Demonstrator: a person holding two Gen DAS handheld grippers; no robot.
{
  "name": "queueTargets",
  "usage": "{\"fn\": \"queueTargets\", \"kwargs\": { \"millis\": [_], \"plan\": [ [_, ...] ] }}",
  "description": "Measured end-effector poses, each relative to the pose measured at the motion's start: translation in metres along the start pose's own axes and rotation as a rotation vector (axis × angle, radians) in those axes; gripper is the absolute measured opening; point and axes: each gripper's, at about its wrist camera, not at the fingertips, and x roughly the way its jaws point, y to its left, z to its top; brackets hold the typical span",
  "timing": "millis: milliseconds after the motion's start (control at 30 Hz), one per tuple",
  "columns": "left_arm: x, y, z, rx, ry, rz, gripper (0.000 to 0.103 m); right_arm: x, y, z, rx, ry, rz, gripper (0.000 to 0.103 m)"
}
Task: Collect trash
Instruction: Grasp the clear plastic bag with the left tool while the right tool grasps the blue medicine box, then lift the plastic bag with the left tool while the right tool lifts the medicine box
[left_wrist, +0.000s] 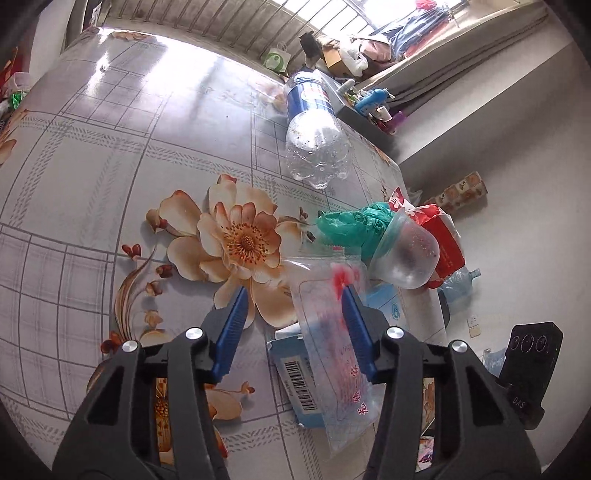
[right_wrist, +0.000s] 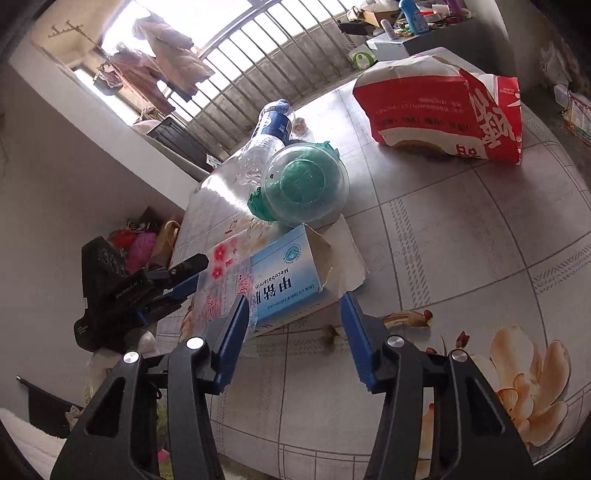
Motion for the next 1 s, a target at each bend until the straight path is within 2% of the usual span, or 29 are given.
{"fn": "queueTargets", "kwargs": {
  "millis": [133,267,400,500,633,700,867,1000],
  "plan": [
    [0.010,0.003,-0.003,-0.003,0.026,-0.031,0.034,0.021,-0.009,0.003,0.075,0.063,0.042,0.039],
    [0.014,0.001,-0.010,0.003,0.067,-0.089,0.026,0.034,-0.016,0.004,0.124,0.089,0.061,0.038],
    [0.018,-0.006,-0.024,0.006,0.120,-0.157,0.023,0.036,-0.028,0.004,0.165,0.101,0.080,0.035],
    [0.023,-0.023,-0.042,0.045,0.182,-0.211,0.021,0.028,-0.036,0.001,0.180,0.106,0.079,0.034],
    [0.032,-0.051,-0.073,0.100,0.254,-0.266,0.021,0.012,-0.048,-0.003,0.176,0.096,0.033,0.033],
    [0.033,-0.058,-0.085,0.112,0.264,-0.281,0.018,0.004,-0.054,-0.004,0.181,0.085,0.016,0.033],
    [0.018,-0.064,-0.084,0.134,0.192,-0.252,0.013,-0.010,-0.062,-0.004,0.198,0.053,-0.002,0.033],
    [-0.008,-0.050,-0.061,0.129,0.071,-0.153,0.013,-0.013,-0.056,-0.004,0.177,0.045,-0.018,0.034]
  ]
}}
